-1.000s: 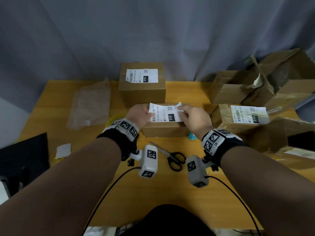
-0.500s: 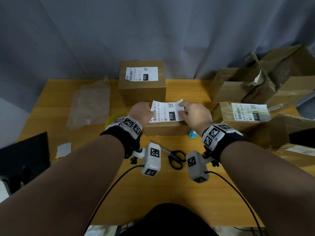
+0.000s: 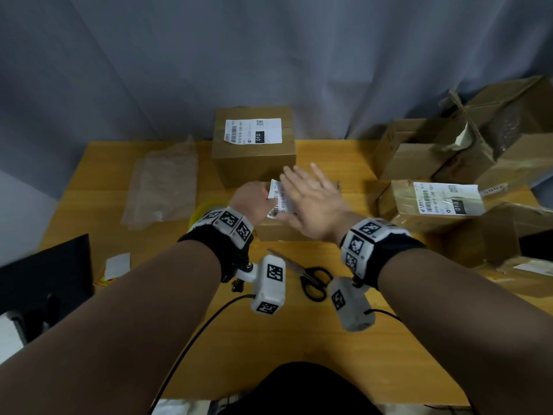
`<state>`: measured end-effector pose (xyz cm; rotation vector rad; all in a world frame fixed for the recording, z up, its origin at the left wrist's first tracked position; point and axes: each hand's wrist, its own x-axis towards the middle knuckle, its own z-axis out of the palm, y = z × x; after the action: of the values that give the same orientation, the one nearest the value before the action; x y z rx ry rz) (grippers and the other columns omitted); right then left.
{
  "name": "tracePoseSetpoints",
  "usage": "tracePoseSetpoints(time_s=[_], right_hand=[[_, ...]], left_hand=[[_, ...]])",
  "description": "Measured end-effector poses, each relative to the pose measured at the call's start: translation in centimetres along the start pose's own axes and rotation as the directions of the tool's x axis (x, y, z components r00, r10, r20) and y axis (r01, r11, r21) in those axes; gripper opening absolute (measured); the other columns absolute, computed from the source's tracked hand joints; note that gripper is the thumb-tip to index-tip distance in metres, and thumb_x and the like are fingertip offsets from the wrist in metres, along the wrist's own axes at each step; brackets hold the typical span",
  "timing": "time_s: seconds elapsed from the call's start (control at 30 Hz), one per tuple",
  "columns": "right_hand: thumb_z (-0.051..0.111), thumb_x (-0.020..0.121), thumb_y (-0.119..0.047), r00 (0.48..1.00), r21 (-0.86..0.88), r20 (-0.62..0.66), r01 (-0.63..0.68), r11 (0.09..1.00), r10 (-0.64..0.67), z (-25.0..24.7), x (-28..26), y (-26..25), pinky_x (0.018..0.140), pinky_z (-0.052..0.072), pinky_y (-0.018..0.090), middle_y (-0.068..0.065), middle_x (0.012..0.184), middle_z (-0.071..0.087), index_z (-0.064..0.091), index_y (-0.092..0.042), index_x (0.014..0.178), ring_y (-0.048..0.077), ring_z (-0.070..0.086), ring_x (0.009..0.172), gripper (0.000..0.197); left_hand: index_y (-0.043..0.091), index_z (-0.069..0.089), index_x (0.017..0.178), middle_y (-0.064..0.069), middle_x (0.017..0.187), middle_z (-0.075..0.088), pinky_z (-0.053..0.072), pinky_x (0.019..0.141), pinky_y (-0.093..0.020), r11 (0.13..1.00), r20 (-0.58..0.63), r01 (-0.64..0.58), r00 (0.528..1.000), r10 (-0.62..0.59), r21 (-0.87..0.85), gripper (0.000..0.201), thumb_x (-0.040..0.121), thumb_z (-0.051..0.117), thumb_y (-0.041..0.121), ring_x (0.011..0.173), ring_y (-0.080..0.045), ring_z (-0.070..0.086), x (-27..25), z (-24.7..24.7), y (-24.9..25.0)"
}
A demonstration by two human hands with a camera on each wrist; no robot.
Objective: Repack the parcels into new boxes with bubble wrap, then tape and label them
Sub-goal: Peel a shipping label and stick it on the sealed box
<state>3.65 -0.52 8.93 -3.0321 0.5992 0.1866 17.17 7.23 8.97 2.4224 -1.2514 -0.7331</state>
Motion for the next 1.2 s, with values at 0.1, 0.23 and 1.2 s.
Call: tracePoseSetpoints(time_s=[0.1, 0.23, 1.2], right_hand=[[0.009, 0.084, -0.077, 0.965, -0.115, 0.258, -0.007, 0.993, 0.037, 1.9, 0.5, -0.7, 0.115, -0.018, 0.046, 0.012, 0.156, -0.022, -0.018, -0.006, 0.147, 0.023, -0.019, 0.145, 0.098], [0.012, 0.081, -0.081, 0.954, -0.091, 0.276, -0.093, 0.991, 0.115, 3.0, 0.2, 0.0, 0.114, -0.016, 0.053, 0.011, 0.155, -0.025, -0.024, -0.006, 0.146, 0.022, -0.02, 0.145, 0.106], [0.049, 0.09, -0.051, 0.878, -0.06, 0.365, -0.309, 0.949, 0.309, 2.6, -1.8, 3.2, 0.112, -0.011, 0.06, 0.004, 0.156, -0.027, -0.025, -0.014, 0.146, 0.025, -0.019, 0.145, 0.101]], left_hand=[[0.001, 0.065, 0.096, -0.013, 0.098, 0.068, 0.046, 0.073, -0.031, 0.999, 0.0, -0.022, 1.0, 0.022, 0.043, 0.022, 0.092, 0.056, 0.02, 0.094, -0.026, 0.063, 0.2, 0.1, -0.2], [0.002, 0.067, 0.098, -0.011, 0.1, 0.068, 0.049, 0.075, -0.031, 0.998, 0.006, -0.009, 1.0, 0.008, 0.067, 0.023, 0.092, 0.057, 0.022, 0.095, -0.024, 0.064, 0.4, 0.2, -0.3], [0.007, -0.016, 0.147, -0.011, 0.156, -0.021, -0.002, 0.12, -0.041, 0.797, 0.226, -0.198, 0.971, 0.078, 0.571, 0.087, 0.088, 0.001, 0.068, 0.145, -0.024, -0.014, -1.0, 3.0, -1.8]])
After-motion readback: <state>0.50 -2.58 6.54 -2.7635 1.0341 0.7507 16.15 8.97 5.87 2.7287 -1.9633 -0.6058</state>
